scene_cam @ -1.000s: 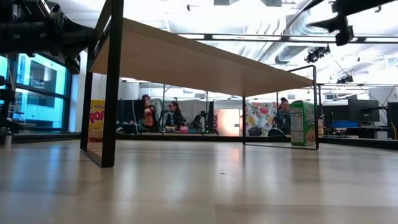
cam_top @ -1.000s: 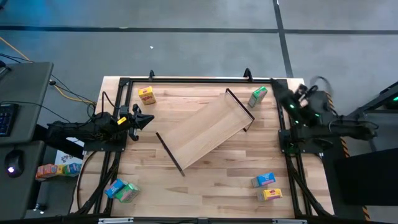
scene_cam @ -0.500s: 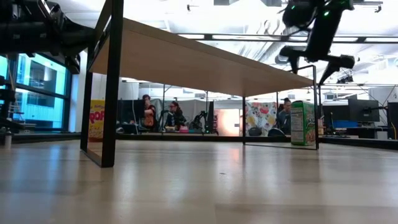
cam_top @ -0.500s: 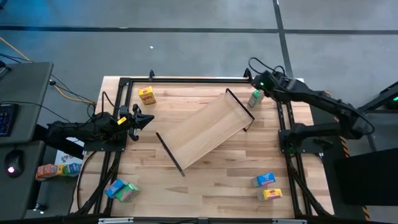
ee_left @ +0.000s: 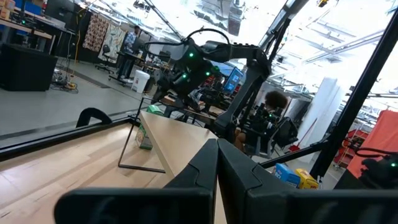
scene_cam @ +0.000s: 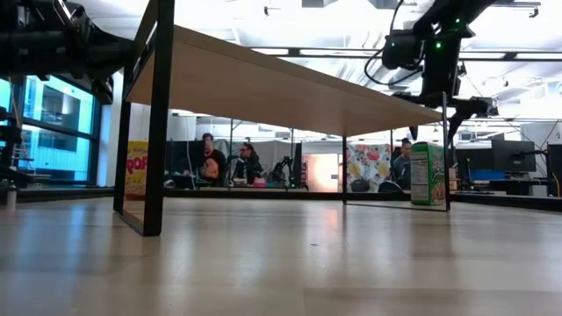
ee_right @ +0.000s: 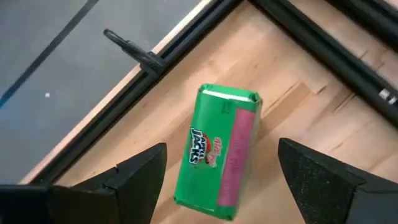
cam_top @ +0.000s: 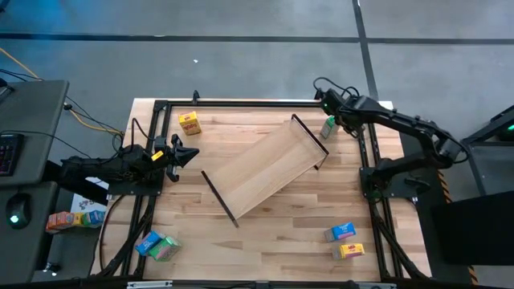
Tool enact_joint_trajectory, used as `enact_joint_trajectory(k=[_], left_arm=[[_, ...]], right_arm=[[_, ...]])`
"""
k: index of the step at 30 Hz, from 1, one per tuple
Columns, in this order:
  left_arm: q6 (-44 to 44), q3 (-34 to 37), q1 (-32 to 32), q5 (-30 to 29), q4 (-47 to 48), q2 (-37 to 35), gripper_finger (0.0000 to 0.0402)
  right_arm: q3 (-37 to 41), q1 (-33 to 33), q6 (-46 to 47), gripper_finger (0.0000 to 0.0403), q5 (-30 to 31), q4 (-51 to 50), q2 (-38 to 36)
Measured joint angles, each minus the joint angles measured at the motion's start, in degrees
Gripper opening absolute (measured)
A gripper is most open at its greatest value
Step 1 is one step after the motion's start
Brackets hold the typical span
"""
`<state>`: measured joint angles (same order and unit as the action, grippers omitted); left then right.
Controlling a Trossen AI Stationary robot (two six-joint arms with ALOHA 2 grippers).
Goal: Stack cereal on shelf
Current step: Put the top green cereal box on the shelf
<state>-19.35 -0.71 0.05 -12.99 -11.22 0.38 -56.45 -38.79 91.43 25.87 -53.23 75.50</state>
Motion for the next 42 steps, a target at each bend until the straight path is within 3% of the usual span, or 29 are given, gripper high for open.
enact_joint_trajectory(k=[13, 26, 33, 38, 40, 42], left_arm=[[0.0, 0.0, 0.0, 0.0, 0.0, 0.0, 0.0000], [0.0, 0.0, 0.0, 0.0, 0.0, 0.0, 0.0000], [0.0, 0.0, 0.0, 0.0, 0.0, 0.0, 0.0000], [0.0, 0.0, 0.0, 0.0, 0.0, 0.0, 0.0000], [0.0, 0.0, 0.0, 0.0, 0.0, 0.0, 0.0000], [0.0, 0.0, 0.0, 0.0, 0.0, 0.0, 0.0000]], right_arm=[[0.1, -2.2, 6.1, 0.0289, -2.6, 1.3, 8.1], [0.1, -3.7, 3.0, 0.0138, -5.4, 2.1, 8.5], [-4.2, -4.1, -9.2, 0.0095, -2.8, 1.7, 5.0], [-14.4, -4.9, -28.6, 0.0097, -2.8, 2.0, 0.6], [-20.3, -4.7, -39.5, 0.0098, -7.1, 2.5, -0.5], [-26.9, -3.8, -49.6, 0.0098, -15.0, 3.0, -1.0]])
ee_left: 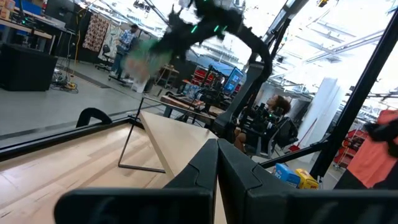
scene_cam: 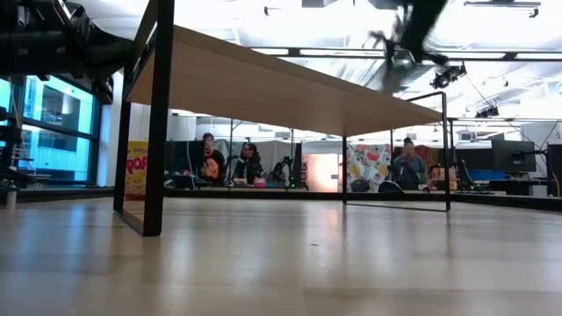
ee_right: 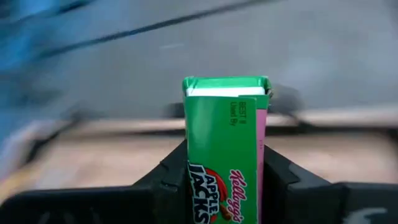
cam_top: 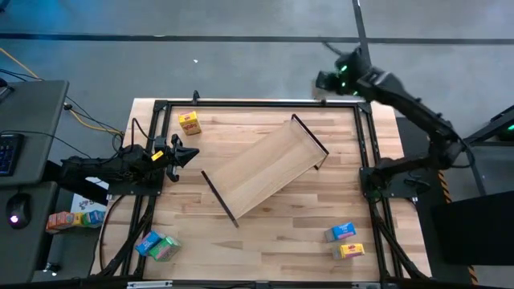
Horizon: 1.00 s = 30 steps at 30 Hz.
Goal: Stack cereal on shelf
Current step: Put the top green cereal box on the shelf
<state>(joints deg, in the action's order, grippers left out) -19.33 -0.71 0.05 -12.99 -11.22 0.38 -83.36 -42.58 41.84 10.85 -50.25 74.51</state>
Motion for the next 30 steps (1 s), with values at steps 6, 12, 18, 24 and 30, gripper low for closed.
enact_joint_trajectory(k=[6, 12, 18, 24, 30], left_arm=[[0.0, 0.0, 0.0, 0.0, 0.0, 0.0, 0.0000], [0.0, 0.0, 0.0, 0.0, 0.0, 0.0, 0.0000], [0.0, 0.0, 0.0, 0.0, 0.0, 0.0, 0.0000], [0.0, 0.0, 0.0, 0.0, 0.0, 0.0, 0.0000], [0.0, 0.0, 0.0, 0.0, 0.0, 0.0, 0.0000]], right_arm=[[-19.4, 6.7, -19.1, 0.0098, -23.5, -6.1, 0.9], [-31.0, 20.4, -34.2, 0.0099, -25.9, -22.7, 3.8], [-31.8, 31.6, -42.6, 0.0099, -22.9, -33.0, 6.9], [-31.3, 36.7, -55.1, 0.0099, -20.0, -38.8, 12.5], [-31.2, 37.4, -65.1, 0.0099, -16.0, -37.1, 17.1]])
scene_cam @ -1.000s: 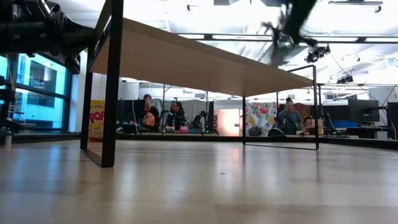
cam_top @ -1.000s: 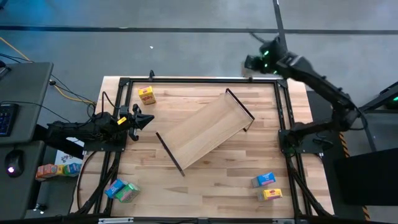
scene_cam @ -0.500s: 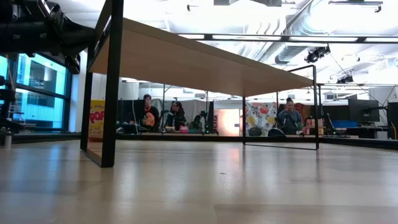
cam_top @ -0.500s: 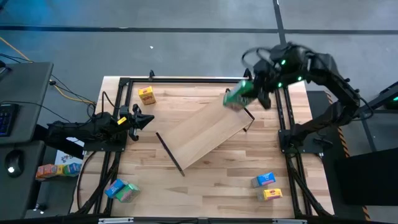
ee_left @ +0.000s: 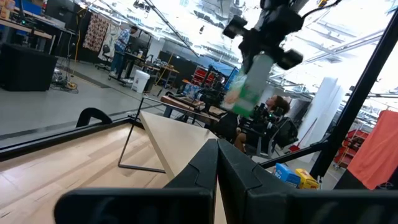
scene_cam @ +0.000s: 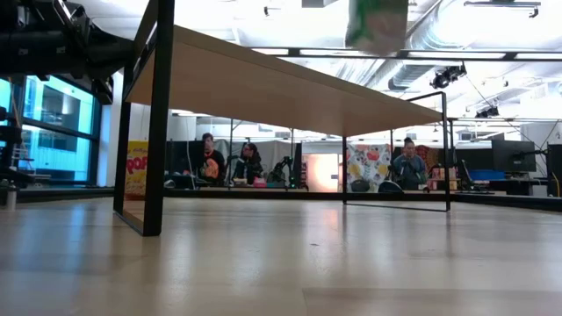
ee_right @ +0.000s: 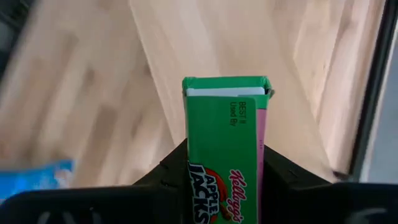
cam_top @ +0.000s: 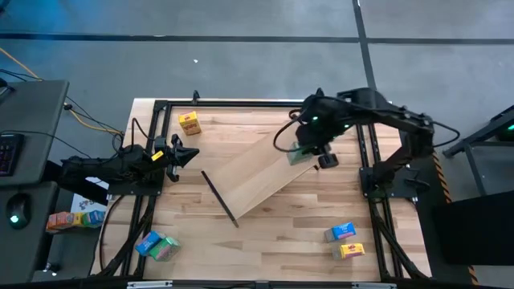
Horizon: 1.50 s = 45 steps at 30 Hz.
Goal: Stack cereal on shelf
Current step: Put the top green cereal box on the shelf
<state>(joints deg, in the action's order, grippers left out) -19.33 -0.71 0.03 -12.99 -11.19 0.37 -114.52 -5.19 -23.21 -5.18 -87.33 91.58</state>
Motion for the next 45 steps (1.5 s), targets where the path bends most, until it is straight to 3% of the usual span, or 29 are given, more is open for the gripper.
enact_joint_trajectory(k=[4, 7, 11, 25, 35, 45], left_arm=[[0.0, 0.0, 0.0, 0.0, 0.0, 0.0, 0.0000], [0.0, 0.0, 0.0, 0.0, 0.0, 0.0, 0.0000], [0.0, 0.0, 0.0, 0.0, 0.0, 0.0, 0.0000], [0.0, 0.0, 0.0, 0.0, 0.0, 0.0, 0.0000], [0.0, 0.0, 0.0, 0.0, 0.0, 0.0, 0.0000], [0.0, 0.0, 0.0, 0.0, 0.0, 0.0, 0.0000]], right_arm=[[1.3, -0.9, -2.5, 0.0099, 0.8, -2.1, 1.9], [4.4, -2.0, -3.8, 0.0099, -2.6, -0.8, 1.8], [8.0, -3.3, -5.7, 0.0099, -1.2, -2.5, 0.7], [26.5, -6.1, -18.1, 0.0099, -0.2, 13.5, -9.8], [23.1, -6.9, -21.8, 0.0099, 4.3, 20.4, -9.4], [9.9, -12.1, -22.5, 0.0099, -4.1, 15.6, 2.1]])
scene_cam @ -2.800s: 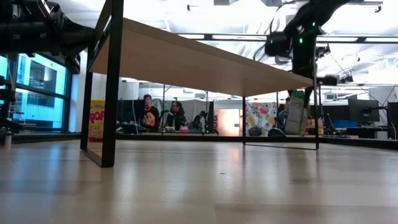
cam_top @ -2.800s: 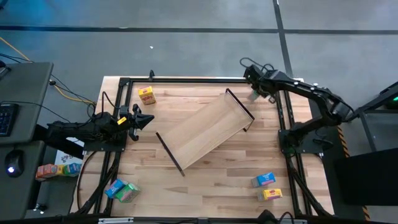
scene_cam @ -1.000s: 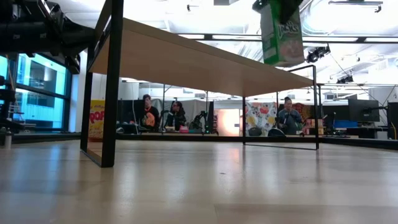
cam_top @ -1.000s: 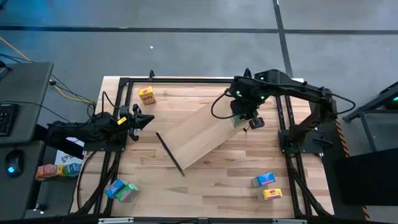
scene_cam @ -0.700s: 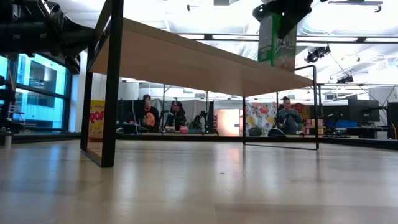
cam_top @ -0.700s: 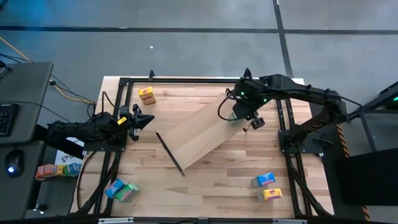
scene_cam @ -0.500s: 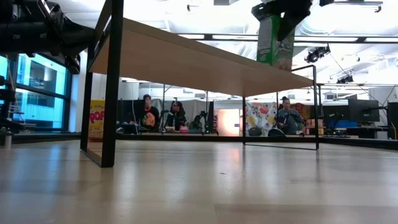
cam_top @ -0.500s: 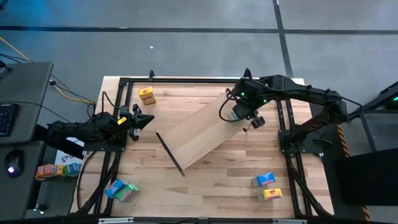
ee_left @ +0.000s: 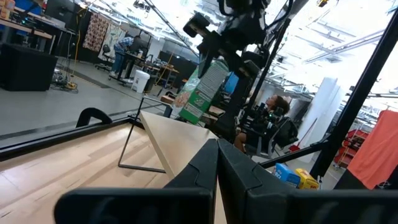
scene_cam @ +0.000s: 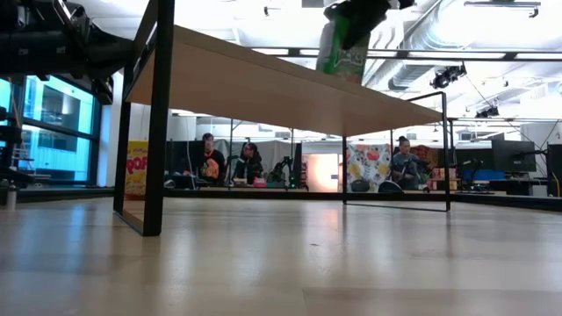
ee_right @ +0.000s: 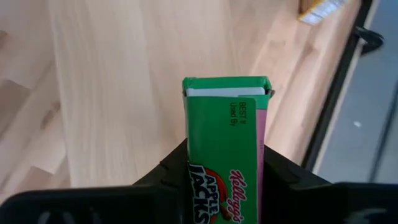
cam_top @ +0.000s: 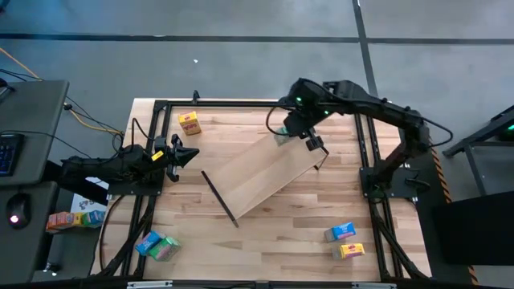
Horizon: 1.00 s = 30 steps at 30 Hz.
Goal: Stack cereal on shelf
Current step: Put the top green cereal box on the shelf
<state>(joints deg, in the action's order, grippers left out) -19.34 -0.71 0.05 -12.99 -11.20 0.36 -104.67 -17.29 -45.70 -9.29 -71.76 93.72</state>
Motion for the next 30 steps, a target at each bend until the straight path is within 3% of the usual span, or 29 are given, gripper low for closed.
enact_joint_trajectory(k=[2, 11, 30], left_arm=[[0.0, 0.0, 0.0, 0.0, 0.0, 0.0, 0.0000], [0.0, 0.0, 0.0, 0.0, 0.2, 0.0, 0.0000], [0.0, 0.0, 0.0, 0.0, 1.0, 0.0, 0.0000]], right_arm=[[-1.8, -0.2, -0.8, 0.0099, -1.9, -0.4, 0.9], [-3.3, -1.2, -5.9, 0.0099, 0.2, -7.6, 3.6], [-3.2, -1.1, -5.2, 0.0099, 2.2, -5.6, 6.0]])
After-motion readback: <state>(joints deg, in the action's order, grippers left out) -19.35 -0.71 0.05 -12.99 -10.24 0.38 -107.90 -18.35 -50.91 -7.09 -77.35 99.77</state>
